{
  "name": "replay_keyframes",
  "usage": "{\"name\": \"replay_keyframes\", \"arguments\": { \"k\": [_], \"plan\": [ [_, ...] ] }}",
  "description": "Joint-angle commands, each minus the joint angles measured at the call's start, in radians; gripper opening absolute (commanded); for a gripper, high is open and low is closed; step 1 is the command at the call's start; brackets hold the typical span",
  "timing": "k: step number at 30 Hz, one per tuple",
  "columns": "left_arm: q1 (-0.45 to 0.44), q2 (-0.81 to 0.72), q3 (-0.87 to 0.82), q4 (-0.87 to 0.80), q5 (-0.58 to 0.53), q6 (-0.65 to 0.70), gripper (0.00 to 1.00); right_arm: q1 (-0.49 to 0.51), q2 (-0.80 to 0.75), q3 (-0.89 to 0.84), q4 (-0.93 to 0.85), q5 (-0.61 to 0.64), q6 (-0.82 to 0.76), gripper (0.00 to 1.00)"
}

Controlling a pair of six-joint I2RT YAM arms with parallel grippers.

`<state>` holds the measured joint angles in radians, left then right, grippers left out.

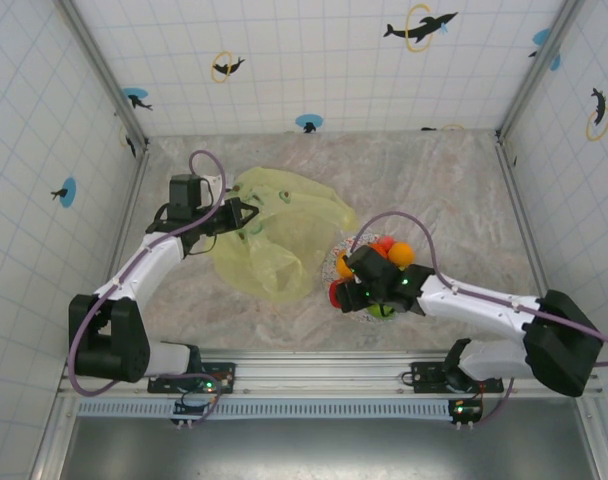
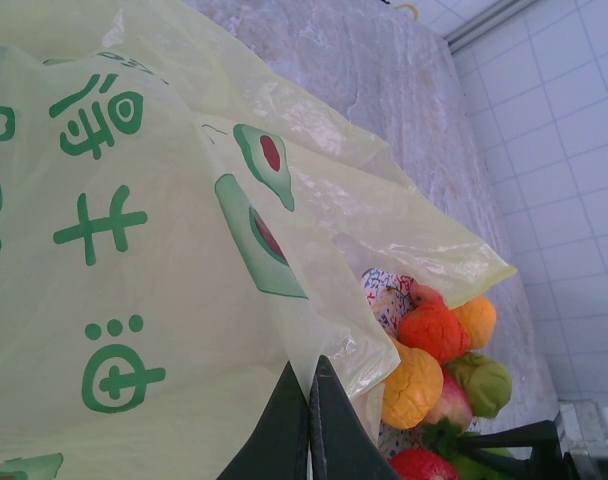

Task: Place the fruits into the plastic bag

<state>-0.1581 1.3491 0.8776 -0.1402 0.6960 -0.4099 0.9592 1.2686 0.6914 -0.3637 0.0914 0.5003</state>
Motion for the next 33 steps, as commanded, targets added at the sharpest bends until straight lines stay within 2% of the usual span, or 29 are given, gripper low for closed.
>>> {"name": "replay_keyframes", "arguments": {
  "k": [1,16,22,29,33],
  "plan": [
    [-0.003,-0.007,-0.017,0.027,0.007,-0.004,0.00,0.011,0.039,0.058,-0.012,0.036,-0.011,0.85],
    [-0.003,-0.015,-0.017,0.026,0.008,0.006,0.00,0.035,0.158,0.108,0.006,0.035,-0.045,0.77],
    [-0.002,-0.016,-0.016,0.024,0.008,0.006,0.00,0.035,0.197,0.117,0.023,0.033,-0.059,0.66],
    [-0.003,-0.016,-0.017,0.024,0.009,0.006,0.00,0.035,0.152,0.117,0.027,0.029,-0.072,0.54],
    [-0.003,-0.018,-0.016,0.024,0.009,0.005,0.00,0.029,0.084,0.131,0.005,0.032,-0.089,0.52]
  ]
}}
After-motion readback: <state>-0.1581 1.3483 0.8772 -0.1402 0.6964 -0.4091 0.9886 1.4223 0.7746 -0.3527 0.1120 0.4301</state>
